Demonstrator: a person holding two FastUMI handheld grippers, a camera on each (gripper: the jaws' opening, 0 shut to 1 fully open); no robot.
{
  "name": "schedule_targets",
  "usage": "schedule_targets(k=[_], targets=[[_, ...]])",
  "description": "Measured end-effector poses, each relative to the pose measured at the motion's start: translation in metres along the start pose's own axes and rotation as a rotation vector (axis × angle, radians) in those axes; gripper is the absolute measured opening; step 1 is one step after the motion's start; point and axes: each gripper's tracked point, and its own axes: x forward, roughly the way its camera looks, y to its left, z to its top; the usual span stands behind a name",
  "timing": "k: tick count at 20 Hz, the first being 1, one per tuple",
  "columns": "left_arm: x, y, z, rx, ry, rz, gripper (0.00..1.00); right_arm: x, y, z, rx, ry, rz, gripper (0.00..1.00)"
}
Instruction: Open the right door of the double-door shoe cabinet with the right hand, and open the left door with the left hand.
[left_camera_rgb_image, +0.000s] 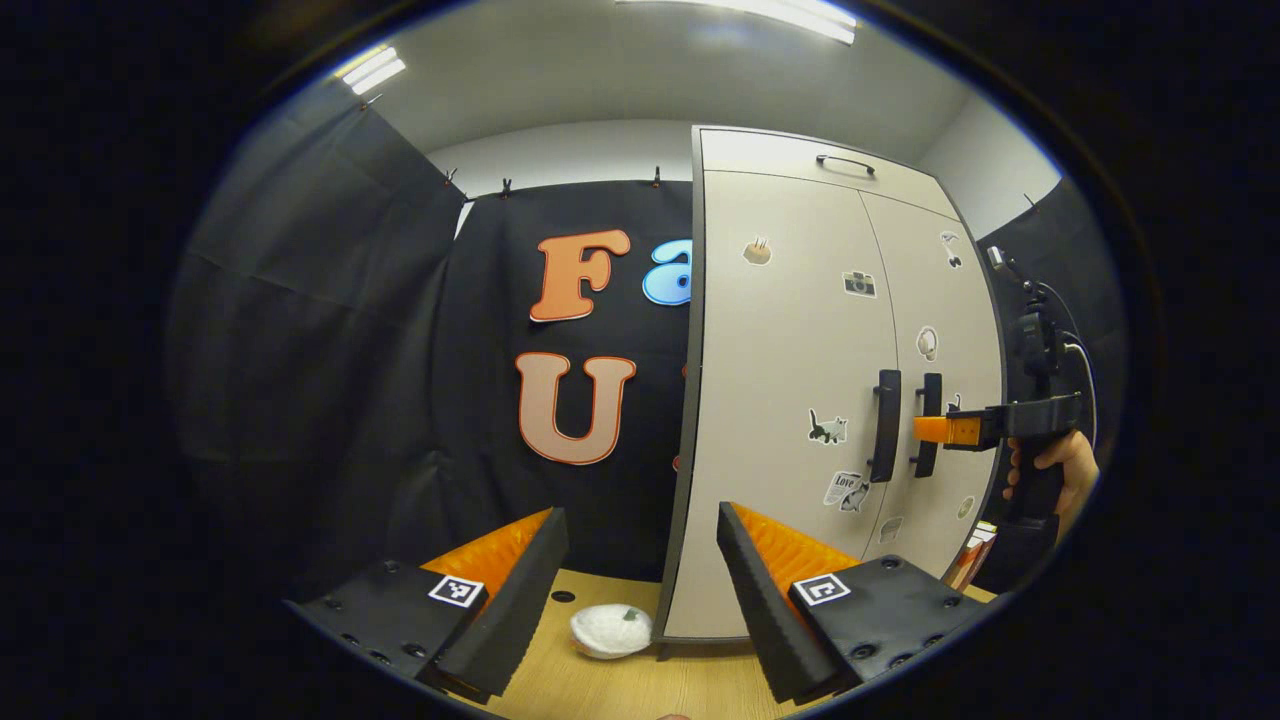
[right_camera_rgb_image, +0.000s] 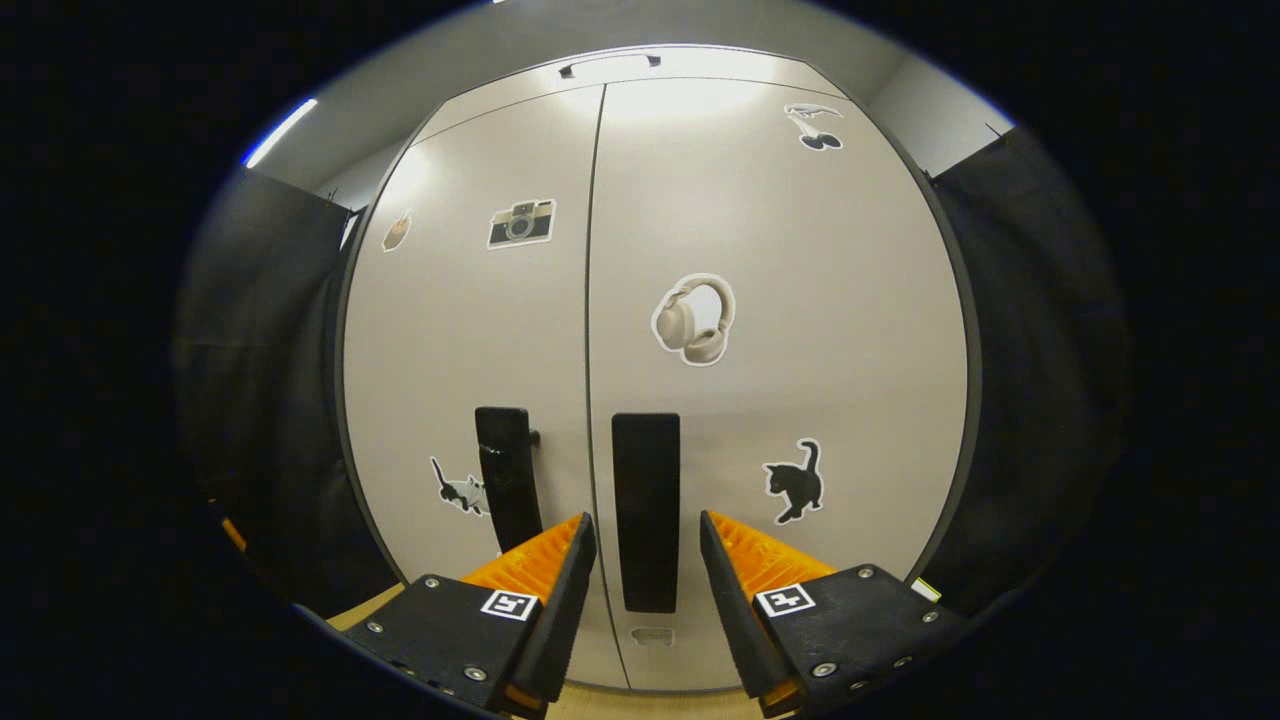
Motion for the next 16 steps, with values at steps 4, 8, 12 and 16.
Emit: schedule_targets(k=[4,8,12,16], targets=[[-0.006,0.002,0.011,0.016,-0.02,-0.002,0.95,0.013,0.0,0.003,0.053,0.02,-0.008,0.49],[-0.016,-0.009,0.012,-0.012,-0.013,-0.035,0.95,0.023,0.001,-0.007,0.05,0.051,-0.031,0.45],[-0.02,-0.008,0.014,-0.009,-0.007,-0.024,0.96,0.022,0.002,-0.01,0.0,0.06,-0.039,0.29],[-0.028,-0.026,0.008,-0.048,0.039,-0.07,0.96,0.016,0.002,-0.011,0.001,0.085,0.009,0.19]])
